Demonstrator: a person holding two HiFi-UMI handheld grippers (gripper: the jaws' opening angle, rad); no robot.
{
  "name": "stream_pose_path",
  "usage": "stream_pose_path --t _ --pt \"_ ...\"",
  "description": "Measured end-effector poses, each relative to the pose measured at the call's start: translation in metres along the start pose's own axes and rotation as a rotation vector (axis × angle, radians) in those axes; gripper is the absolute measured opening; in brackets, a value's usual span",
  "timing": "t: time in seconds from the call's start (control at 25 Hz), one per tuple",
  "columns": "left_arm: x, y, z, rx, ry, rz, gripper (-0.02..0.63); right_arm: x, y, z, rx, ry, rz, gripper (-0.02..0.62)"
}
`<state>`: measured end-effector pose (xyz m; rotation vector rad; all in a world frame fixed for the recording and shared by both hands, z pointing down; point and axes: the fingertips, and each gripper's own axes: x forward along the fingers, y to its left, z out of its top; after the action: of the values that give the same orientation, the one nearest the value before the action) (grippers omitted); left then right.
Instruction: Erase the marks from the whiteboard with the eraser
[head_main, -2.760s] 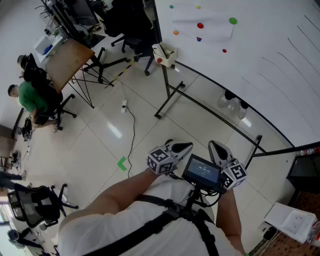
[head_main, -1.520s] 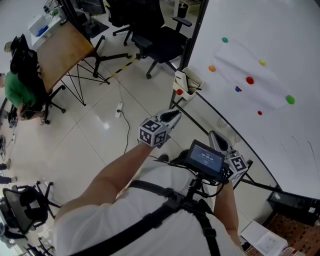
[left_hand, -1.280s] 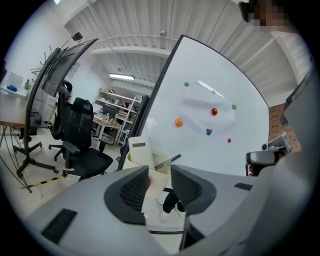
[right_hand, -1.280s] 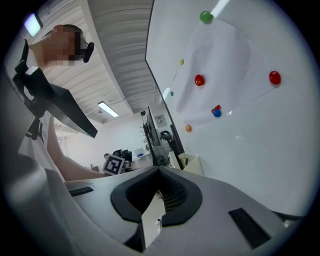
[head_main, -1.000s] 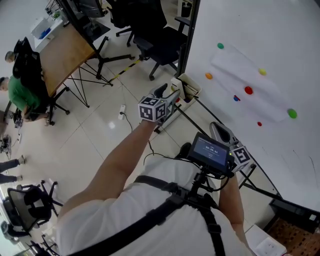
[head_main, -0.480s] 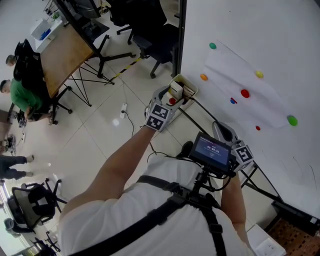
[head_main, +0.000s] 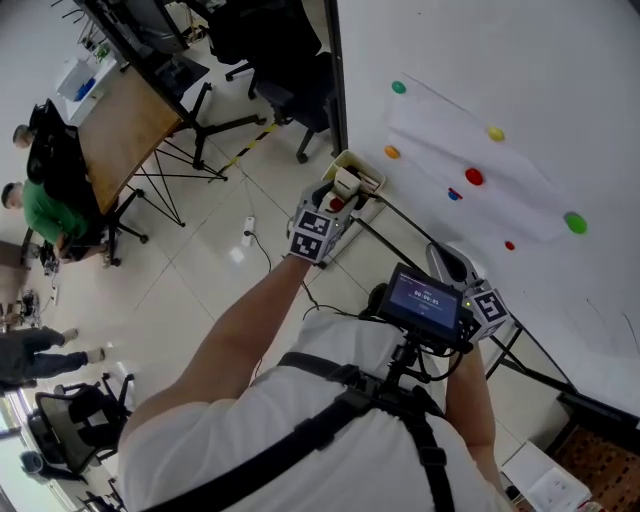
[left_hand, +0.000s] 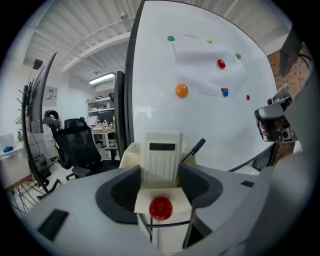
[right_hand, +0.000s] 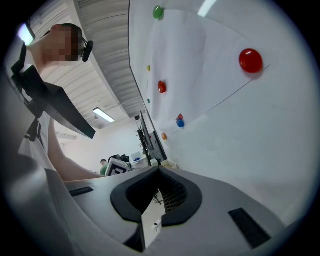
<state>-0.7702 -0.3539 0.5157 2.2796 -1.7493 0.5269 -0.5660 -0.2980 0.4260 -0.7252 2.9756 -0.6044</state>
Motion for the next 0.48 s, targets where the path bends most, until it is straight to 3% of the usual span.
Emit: stream_pose_path --t 0.28,0.48 --pt "-0.002 -0.001 0.003 -0.017 -0.054 0.056 0.262 -0.004 0.009 0.005 0.023 -0.019 -0.028 0.015" --pt "-0.026 0.002 0.023 -0.034 -0.159 0.061 0.261 -0.007 0.026 0.001 0.013 -0.022 -0.039 0.015"
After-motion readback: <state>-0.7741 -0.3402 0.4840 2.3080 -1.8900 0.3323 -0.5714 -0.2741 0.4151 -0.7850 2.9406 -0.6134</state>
